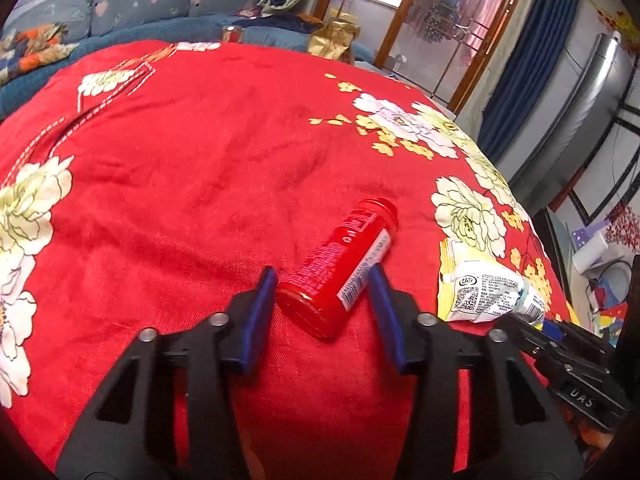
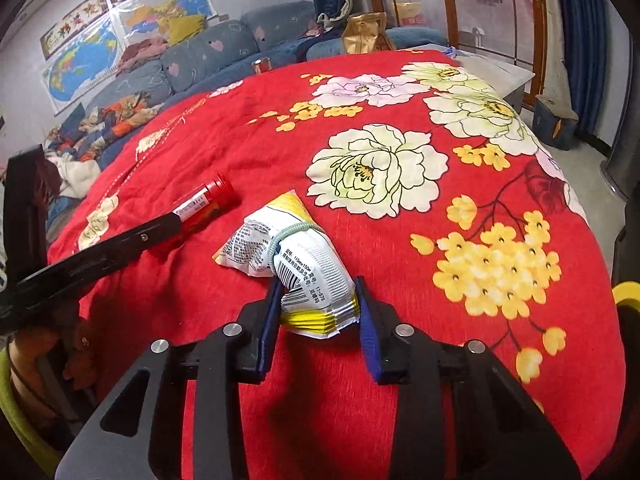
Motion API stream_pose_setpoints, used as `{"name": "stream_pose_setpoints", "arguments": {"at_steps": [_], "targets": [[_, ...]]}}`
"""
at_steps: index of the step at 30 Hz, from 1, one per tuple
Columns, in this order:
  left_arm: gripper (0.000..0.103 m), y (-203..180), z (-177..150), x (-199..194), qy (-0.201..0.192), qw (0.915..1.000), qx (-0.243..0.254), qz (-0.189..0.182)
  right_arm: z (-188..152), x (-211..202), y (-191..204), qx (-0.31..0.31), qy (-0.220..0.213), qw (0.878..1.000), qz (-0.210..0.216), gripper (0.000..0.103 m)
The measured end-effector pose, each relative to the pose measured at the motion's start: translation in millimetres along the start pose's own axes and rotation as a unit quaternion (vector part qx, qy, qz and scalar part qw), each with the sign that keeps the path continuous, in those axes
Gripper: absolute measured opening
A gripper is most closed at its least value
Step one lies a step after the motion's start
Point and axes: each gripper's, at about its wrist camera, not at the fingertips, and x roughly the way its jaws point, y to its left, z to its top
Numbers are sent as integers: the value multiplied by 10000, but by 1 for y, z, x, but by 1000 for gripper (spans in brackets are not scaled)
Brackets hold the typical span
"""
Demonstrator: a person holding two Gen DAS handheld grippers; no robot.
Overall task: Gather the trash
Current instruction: 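Grasp the red container with the left tool while the right tool grasps the white snack bag, then carry the red container and white snack bag over the bin and open both tools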
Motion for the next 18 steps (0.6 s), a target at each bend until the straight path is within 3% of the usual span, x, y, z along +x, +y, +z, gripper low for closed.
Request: {"name": "stream_pose_setpoints", "arguments": {"at_steps": [11,18], "targets": [[33,-10,-7,-22,-212,9996,121,105,-27,-32,-13,425,-267,9987,70,25],[31,-18,-16,-37,-226,9995,198,-36,-41,-57,-31,726,-402,9965,82,25]]}}
